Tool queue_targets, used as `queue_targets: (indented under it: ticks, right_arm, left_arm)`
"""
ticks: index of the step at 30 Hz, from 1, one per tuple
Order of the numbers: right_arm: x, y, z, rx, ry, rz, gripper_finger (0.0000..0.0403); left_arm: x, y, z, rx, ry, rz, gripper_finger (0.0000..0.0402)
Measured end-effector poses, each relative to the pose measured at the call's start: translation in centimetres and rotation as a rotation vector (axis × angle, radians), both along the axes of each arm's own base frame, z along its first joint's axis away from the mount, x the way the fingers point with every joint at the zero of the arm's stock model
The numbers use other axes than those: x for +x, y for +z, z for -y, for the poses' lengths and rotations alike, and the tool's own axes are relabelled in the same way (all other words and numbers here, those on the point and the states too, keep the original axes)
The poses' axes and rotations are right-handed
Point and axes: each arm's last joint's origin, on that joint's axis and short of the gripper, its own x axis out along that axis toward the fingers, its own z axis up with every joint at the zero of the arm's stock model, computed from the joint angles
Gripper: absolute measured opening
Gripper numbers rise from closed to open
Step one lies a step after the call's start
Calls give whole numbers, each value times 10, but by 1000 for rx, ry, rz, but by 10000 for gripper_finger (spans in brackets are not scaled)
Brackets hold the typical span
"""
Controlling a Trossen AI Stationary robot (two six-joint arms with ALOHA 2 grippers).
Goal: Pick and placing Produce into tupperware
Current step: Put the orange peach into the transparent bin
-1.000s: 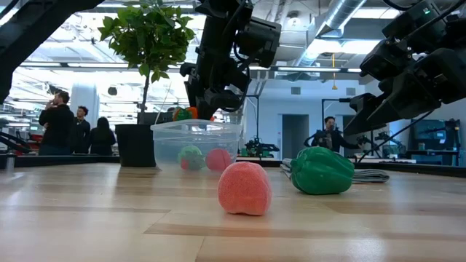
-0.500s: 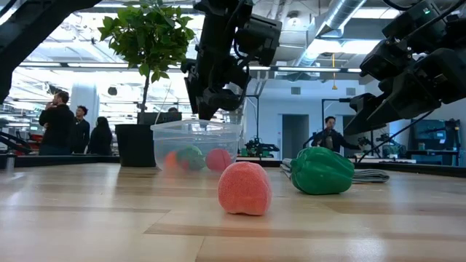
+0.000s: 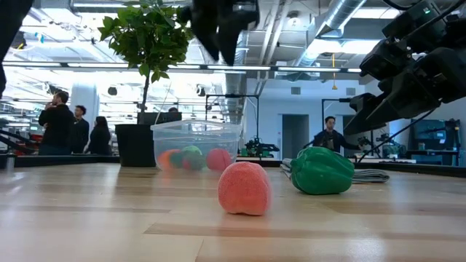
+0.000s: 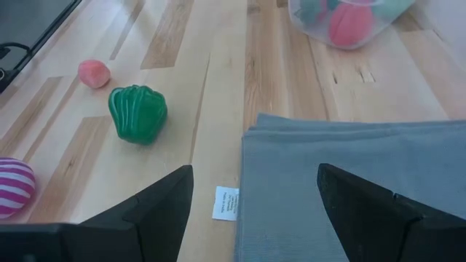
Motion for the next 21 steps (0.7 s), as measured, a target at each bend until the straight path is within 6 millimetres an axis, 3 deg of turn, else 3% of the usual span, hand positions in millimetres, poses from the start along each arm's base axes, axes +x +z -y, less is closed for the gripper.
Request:
queue_targets:
  ticks: [4, 7, 15, 21]
  right_arm:
    - [0, 0, 0, 3, -3, 1, 317]
    - [0, 1, 0, 9, -6, 6, 317]
    - [1, 2, 0, 17, -11, 21, 317]
    - [2, 4, 0, 34, -21, 43, 317]
  left_arm:
    - [-5, 6, 32, 33, -68, 53, 219]
    - [-8, -4, 55, 44, -106, 82, 215]
    - [-18, -61, 114, 17, -244, 152, 213]
    - [-30, -102, 132, 28, -306, 184, 213]
